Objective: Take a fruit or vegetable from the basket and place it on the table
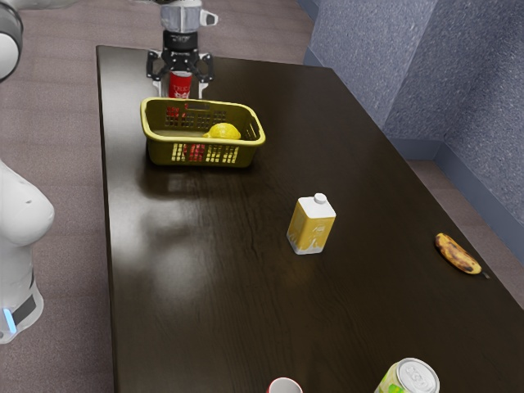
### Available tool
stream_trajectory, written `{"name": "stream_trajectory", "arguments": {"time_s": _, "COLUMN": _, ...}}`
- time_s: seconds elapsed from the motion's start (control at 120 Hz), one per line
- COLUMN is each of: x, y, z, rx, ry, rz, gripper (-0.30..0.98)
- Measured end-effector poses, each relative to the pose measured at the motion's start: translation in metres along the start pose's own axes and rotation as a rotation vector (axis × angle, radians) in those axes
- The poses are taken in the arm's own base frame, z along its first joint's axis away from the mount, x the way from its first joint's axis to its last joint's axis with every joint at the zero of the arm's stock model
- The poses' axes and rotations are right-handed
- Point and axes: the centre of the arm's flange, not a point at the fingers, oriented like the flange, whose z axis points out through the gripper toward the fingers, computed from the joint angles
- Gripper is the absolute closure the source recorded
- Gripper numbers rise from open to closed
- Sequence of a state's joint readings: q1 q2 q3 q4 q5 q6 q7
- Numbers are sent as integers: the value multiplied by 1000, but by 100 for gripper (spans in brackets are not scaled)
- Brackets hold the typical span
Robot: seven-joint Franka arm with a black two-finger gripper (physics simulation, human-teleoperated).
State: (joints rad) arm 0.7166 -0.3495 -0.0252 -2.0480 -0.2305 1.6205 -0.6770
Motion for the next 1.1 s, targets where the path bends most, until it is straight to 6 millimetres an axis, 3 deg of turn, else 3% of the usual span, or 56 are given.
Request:
{"name": "stream_trajectory", "arguments": {"time_s": 0.15, "x": 3, "y": 4, "z": 14, "rx": 107, "ry": 53, "rz": -15, "gripper": 0}}
{"name": "stream_trajectory", "arguments": {"time_s": 0.3, "x": 7, "y": -1, "z": 16, "rx": 161, "ry": 80, "rz": -56, "gripper": 0}}
{"name": "stream_trajectory", "arguments": {"time_s": 0.567, "x": 27, "y": 0, "z": 33, "rx": 225, "ry": 76, "rz": -119, "gripper": 0}}
{"name": "stream_trajectory", "arguments": {"time_s": 0.917, "x": 49, "y": 21, "z": 59, "rx": 240, "ry": 75, "rz": -149, "gripper": 0}}
{"name": "stream_trajectory", "arguments": {"time_s": 1.0, "x": 50, "y": 26, "z": 61, "rx": 231, "ry": 84, "rz": -147, "gripper": 0}}
{"name": "stream_trajectory", "arguments": {"time_s": 1.1, "x": 37, "y": 47, "z": 67, "rx": 224, "ry": 95, "rz": -105, "gripper": 0}}
